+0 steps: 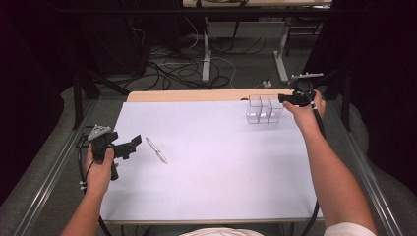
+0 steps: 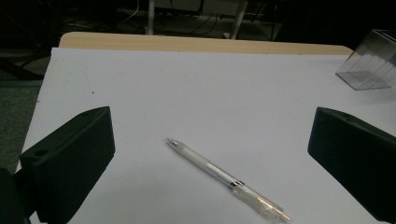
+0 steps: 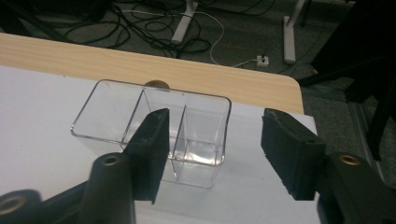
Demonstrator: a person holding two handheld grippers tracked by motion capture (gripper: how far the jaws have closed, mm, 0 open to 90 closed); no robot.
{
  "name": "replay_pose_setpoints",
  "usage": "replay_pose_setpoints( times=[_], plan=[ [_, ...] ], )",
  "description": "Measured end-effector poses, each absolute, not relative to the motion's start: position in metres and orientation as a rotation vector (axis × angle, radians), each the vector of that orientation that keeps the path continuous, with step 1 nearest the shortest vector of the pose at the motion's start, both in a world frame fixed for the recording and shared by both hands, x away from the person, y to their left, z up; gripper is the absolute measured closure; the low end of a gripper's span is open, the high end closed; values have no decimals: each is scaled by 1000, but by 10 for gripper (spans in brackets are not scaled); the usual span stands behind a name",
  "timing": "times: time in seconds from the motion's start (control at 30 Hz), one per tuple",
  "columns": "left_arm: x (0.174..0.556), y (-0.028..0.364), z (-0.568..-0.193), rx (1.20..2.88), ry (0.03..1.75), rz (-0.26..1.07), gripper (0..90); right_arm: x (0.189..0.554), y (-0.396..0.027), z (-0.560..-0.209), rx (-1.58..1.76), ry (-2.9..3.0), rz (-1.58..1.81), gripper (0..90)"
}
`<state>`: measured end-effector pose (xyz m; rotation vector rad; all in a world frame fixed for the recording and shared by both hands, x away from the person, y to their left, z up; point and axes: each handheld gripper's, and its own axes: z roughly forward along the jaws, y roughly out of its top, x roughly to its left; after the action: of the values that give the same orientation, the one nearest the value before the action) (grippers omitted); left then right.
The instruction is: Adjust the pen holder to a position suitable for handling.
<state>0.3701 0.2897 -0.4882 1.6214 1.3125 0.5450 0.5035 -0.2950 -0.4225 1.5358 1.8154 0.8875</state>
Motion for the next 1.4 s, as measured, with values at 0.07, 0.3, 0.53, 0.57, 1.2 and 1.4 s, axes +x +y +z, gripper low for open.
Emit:
replay_pose_setpoints(
  times=[0.07,0.3,0.53,0.57,1.2,1.4],
  plan=[
    [370,290,-488,1621,1314,544,6,507,-295,-425,1531,1816,901,459],
    [370,291,-489,1625,1316,545,6,517,-291,-433,1523,1833,902,508],
    [370,292,-489,1618,1319,546,6,526,-291,-443,1554,1839,882,576],
    [370,292,-489,1621,1320,547,5,528,-292,-445,1554,1843,878,581],
    [367,294,-490,1623,1332,553,5,541,-299,-468,1651,1870,804,731],
    [367,295,-490,1618,1339,553,5,543,-300,-472,1668,1862,786,750]
  ],
)
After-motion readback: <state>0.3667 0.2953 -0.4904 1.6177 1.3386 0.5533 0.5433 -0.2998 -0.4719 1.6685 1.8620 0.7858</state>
